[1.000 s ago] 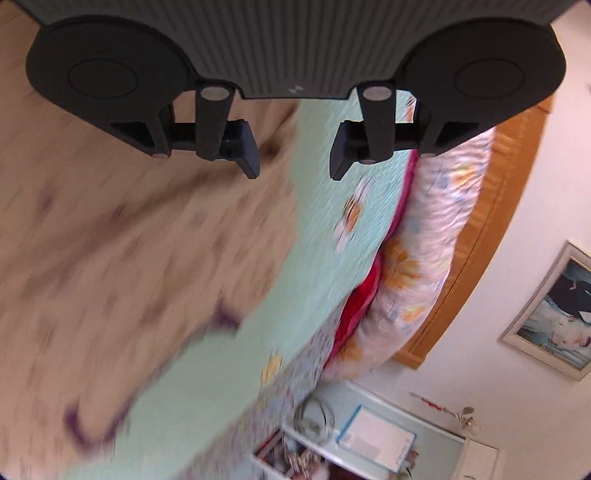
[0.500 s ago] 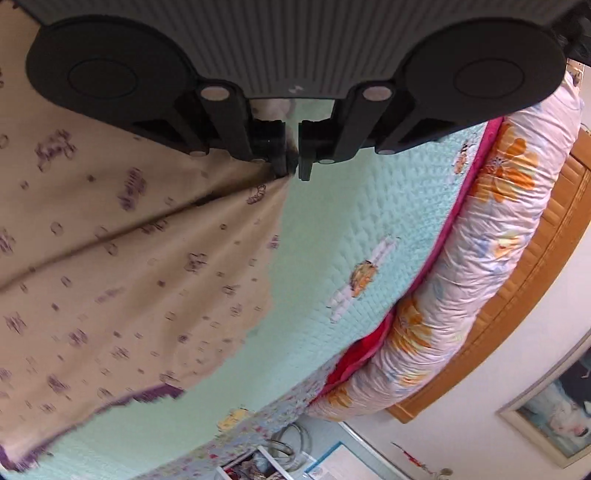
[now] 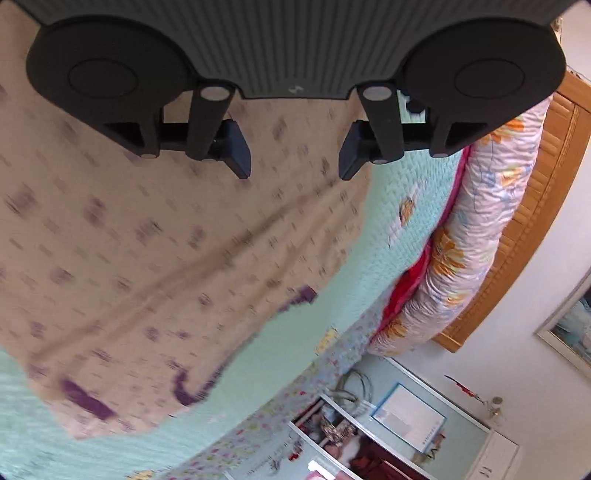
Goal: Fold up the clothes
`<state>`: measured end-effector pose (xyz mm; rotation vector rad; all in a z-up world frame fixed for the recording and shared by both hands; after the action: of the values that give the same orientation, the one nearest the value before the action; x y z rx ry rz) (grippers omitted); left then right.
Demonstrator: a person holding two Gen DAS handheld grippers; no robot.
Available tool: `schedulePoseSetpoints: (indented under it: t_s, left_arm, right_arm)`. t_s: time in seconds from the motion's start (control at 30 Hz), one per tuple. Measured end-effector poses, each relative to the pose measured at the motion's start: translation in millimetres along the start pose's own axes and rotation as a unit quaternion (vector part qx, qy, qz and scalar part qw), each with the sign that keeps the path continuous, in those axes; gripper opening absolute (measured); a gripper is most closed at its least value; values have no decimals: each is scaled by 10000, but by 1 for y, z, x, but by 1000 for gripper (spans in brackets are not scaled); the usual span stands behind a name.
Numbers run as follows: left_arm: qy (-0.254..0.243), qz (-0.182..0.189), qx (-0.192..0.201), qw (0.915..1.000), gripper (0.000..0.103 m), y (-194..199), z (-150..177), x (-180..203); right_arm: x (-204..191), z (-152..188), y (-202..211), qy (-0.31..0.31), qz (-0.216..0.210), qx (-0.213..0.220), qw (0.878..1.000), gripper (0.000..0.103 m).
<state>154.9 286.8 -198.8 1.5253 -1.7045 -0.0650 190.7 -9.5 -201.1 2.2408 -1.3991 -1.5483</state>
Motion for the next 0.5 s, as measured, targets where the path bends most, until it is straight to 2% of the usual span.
schedulePoseSetpoints:
  t_s: [0.13, 0.33, 0.5]
  left_arm:
    - [364, 264, -615, 9971, 81, 34, 42, 11]
    - [234, 50, -1388, 9900, 81, 89, 105, 17]
    - [659, -64, -1583, 9852, 82, 107, 127, 8]
  right_arm:
    - [23, 28, 52, -314, 96, 18, 9995, 57]
    - [88, 49, 170, -907, 535, 172, 9943, 57]
    - [134, 85, 240, -1361, 840, -9, 9871, 61]
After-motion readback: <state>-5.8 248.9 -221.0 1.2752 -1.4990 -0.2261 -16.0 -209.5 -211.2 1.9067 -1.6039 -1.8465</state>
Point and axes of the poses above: each gripper's, at about its wrist camera, not at the fingertips, and y roughly against the way its jaws point, x to its right, z to its underside, the point moved 9 cm from there along -y, roughly the way its jaws point, and after that the axes turned 1 degree about y, right-handed, at the moved point
